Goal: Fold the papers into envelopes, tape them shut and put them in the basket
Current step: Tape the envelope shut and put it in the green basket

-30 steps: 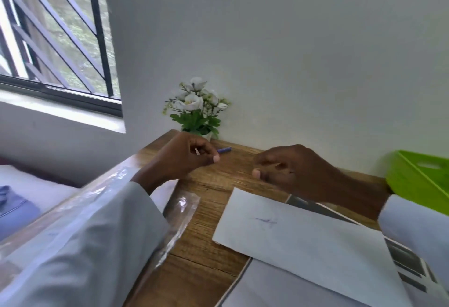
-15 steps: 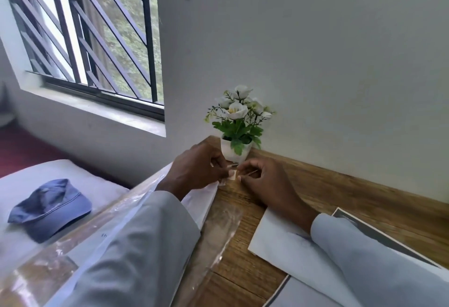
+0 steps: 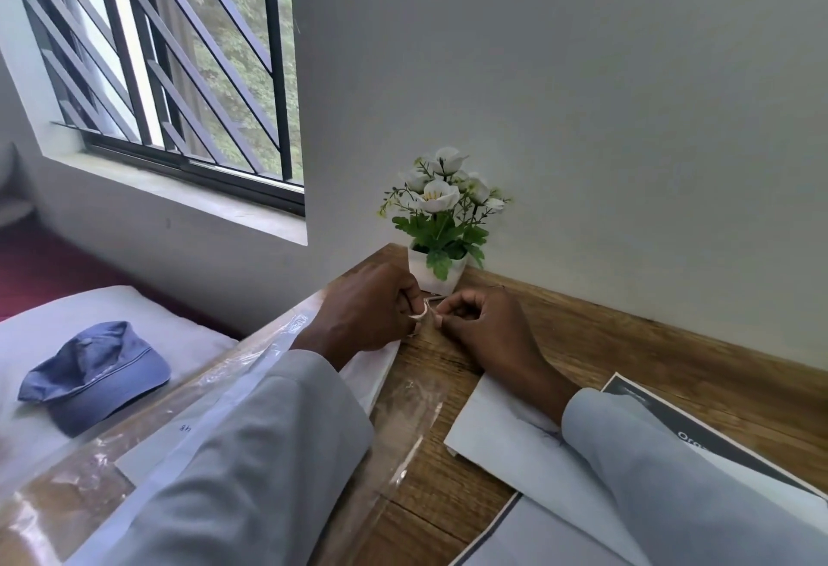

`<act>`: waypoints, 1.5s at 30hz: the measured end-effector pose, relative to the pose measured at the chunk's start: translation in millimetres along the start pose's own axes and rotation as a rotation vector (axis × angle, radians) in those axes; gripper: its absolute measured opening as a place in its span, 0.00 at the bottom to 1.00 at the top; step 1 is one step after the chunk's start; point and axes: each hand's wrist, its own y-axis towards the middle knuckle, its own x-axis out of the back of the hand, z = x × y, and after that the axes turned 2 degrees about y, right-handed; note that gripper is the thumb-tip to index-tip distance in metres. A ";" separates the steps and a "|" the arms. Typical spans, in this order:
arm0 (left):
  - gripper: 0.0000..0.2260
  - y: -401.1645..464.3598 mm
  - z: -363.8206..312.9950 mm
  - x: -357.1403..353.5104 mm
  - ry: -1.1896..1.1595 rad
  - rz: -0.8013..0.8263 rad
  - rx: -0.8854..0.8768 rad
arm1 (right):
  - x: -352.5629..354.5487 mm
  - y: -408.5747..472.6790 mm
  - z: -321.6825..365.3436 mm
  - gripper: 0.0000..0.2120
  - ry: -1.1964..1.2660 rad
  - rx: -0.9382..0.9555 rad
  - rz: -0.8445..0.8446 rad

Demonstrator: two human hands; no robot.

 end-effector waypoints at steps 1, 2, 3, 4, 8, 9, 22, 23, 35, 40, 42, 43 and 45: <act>0.07 0.0 0.3 -0.3 0.001 -0.009 0.004 | 0.4 -0.3 -0.7 0.03 -0.005 0.002 -0.006; 0.07 0.1 0.1 -0.6 0.000 -0.013 0.006 | 1.3 -0.3 -1.6 0.02 -0.005 0.005 -0.011; 0.07 0.3 1.0 -0.8 -0.001 -0.015 0.009 | 1.5 0.3 -2.2 0.02 -0.002 0.009 -0.012; 0.07 0.2 1.0 -1.0 -0.002 -0.013 0.009 | 2.4 0.9 -2.8 0.02 0.000 0.013 -0.011; 0.07 0.0 0.0 -3.0 0.030 -0.045 -0.023 | 11.0 0.9 1.0 0.03 -0.015 0.073 0.001; 0.07 0.3 -1.1 -3.1 0.028 -0.062 -0.036 | 15.8 -0.8 3.4 0.03 -0.055 0.135 -0.004; 0.12 -26.4 -84.5 -1.8 -0.846 0.344 -0.072 | 146.0 -83.6 24.3 0.09 -0.751 0.817 -0.169; 0.12 -29.6 -91.5 -4.6 -0.835 0.404 -0.096 | 154.4 -94.1 23.2 0.10 -0.770 0.811 -0.180; 0.07 -61.2 -159.4 -29.7 -1.050 0.561 -0.144 | 211.2 -172.5 2.7 0.03 -0.834 0.598 -0.280; 0.10 -64.4 -176.5 -31.8 -1.108 0.452 -0.076 | 216.2 -190.5 1.9 0.04 -0.062 0.074 -0.366; 0.10 -65.7 -182.1 -33.6 -1.099 0.430 -0.048 | 215.2 -195.4 2.6 0.08 0.211 -0.051 -0.316; 0.09 -66.7 -184.3 -34.9 -1.097 0.423 -0.034 | 213.8 -197.2 2.9 0.11 0.300 -0.087 -0.289; 0.07 -68.2 -189.3 -37.8 -1.095 0.429 -0.013 | 210.3 -199.1 4.7 0.15 0.414 -0.135 -0.265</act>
